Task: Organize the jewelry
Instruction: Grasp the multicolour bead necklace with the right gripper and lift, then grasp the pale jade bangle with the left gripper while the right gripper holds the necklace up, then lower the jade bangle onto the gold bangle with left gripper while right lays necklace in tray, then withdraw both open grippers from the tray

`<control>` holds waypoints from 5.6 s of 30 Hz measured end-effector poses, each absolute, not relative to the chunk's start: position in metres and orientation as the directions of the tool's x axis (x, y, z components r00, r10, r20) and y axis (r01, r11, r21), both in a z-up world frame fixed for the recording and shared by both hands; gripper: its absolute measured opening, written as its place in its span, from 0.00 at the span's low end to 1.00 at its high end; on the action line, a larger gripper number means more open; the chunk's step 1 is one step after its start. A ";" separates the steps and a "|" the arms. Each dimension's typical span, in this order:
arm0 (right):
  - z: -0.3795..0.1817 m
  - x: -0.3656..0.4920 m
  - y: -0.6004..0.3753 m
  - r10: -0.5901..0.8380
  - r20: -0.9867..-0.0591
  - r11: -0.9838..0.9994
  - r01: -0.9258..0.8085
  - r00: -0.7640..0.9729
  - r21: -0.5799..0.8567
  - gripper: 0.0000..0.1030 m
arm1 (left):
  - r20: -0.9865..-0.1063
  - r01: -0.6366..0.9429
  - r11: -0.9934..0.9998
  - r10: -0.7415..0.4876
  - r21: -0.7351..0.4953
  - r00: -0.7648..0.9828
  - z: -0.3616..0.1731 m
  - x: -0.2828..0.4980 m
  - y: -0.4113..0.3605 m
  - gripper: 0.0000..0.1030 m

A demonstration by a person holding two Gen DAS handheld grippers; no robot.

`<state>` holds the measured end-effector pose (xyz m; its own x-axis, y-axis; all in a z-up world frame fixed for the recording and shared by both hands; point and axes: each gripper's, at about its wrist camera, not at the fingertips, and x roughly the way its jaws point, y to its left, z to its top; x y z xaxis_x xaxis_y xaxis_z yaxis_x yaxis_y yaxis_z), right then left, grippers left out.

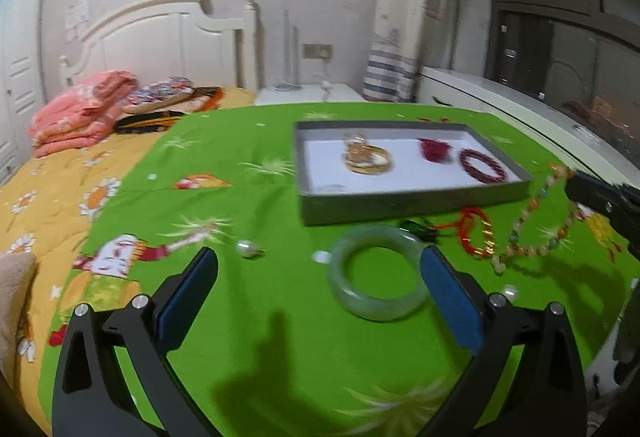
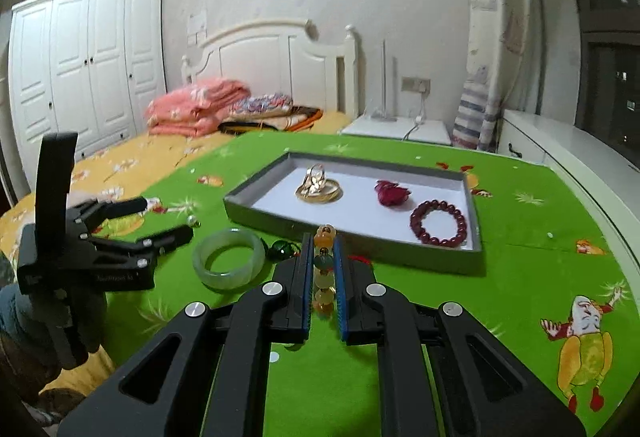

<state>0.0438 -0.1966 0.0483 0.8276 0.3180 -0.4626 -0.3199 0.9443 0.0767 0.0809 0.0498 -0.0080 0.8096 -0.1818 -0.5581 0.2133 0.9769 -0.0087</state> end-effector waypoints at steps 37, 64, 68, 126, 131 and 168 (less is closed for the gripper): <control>0.047 0.017 -0.204 0.319 -0.427 0.945 -0.317 0.846 0.080 0.11 | -0.710 0.345 0.938 -0.241 0.003 0.661 -0.037 0.114 -0.010 0.14; 0.036 0.002 -0.174 0.354 -0.413 0.931 -0.357 0.839 0.071 0.11 | -0.507 0.309 0.951 -0.274 -0.016 0.817 -0.010 0.036 0.013 0.13; 0.040 0.001 -0.171 0.357 -0.403 0.929 -0.364 0.843 0.062 0.11 | -0.493 0.318 0.948 -0.290 -0.027 0.821 -0.006 0.030 0.010 0.13; 0.068 0.215 -0.171 0.209 -0.461 0.972 -0.237 0.862 -0.002 0.11 | -0.560 0.242 0.961 -0.129 0.133 0.819 0.015 0.230 -0.045 0.14; 0.048 0.231 -0.173 0.186 -0.524 0.977 -0.211 0.831 0.013 0.13 | -0.573 0.209 0.966 -0.087 0.151 0.815 0.003 0.241 -0.044 0.19; 0.008 0.117 -0.183 0.197 -0.667 0.975 -0.216 0.719 0.056 0.54 | -0.552 0.143 0.984 -0.063 0.102 0.832 -0.010 0.097 0.035 0.95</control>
<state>0.1173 -0.1831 0.0077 0.7187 0.1970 -0.6668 -0.2156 0.9749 0.0557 0.0968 0.0353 -0.0104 0.8316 -0.0633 -0.5517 0.1428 0.9844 0.1024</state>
